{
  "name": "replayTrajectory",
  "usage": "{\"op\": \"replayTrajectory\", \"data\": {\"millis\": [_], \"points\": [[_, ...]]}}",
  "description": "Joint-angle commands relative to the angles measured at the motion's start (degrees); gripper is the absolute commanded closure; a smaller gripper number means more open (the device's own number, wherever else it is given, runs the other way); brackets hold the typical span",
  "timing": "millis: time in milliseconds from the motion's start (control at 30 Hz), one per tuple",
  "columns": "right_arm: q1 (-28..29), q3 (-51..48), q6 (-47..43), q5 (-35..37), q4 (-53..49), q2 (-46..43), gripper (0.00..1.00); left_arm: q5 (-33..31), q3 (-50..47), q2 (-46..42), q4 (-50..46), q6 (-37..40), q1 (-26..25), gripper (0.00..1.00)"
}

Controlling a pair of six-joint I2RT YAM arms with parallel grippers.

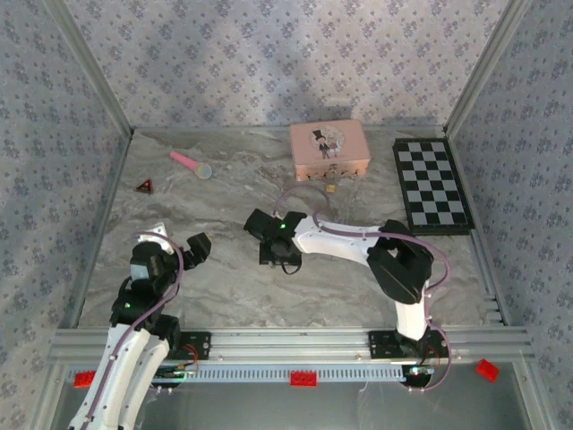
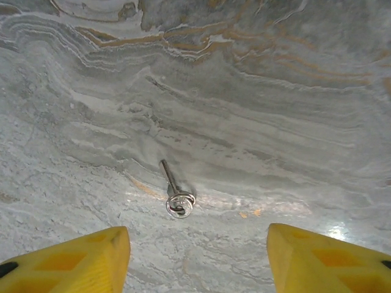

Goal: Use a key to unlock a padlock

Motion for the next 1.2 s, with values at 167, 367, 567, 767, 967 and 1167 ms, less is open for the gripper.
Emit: {"op": "replayTrajectory", "data": {"millis": [167, 367, 567, 767, 967, 1167], "points": [[0.4, 6.8, 3.1, 0.2, -6.5, 5.9, 0.49, 0.9, 1.7, 0.1, -0.2, -1.0, -0.3, 0.00], [0.7, 8.9, 3.3, 0.3, -7.3, 8.4, 0.56, 0.7, 1.9, -0.9, -0.8, -1.2, -0.9, 0.00], [1.2, 9.8, 3.4, 0.7, -8.2, 9.5, 0.60, 0.7, 1.7, -1.4, -0.7, -1.7, -1.3, 0.00], [1.5, 10.5, 3.7, 1.3, -8.7, 10.3, 0.65, 0.7, 1.6, -1.4, -0.8, -1.9, -1.4, 0.00], [1.6, 10.7, 3.7, 1.5, -9.0, 10.4, 0.68, 0.8, 1.5, -1.4, -0.7, -2.2, -1.4, 0.00], [1.6, 10.8, 3.7, 1.7, -8.9, 10.8, 0.69, 0.9, 1.5, -1.4, -0.7, -2.2, -1.4, 0.00]]}}
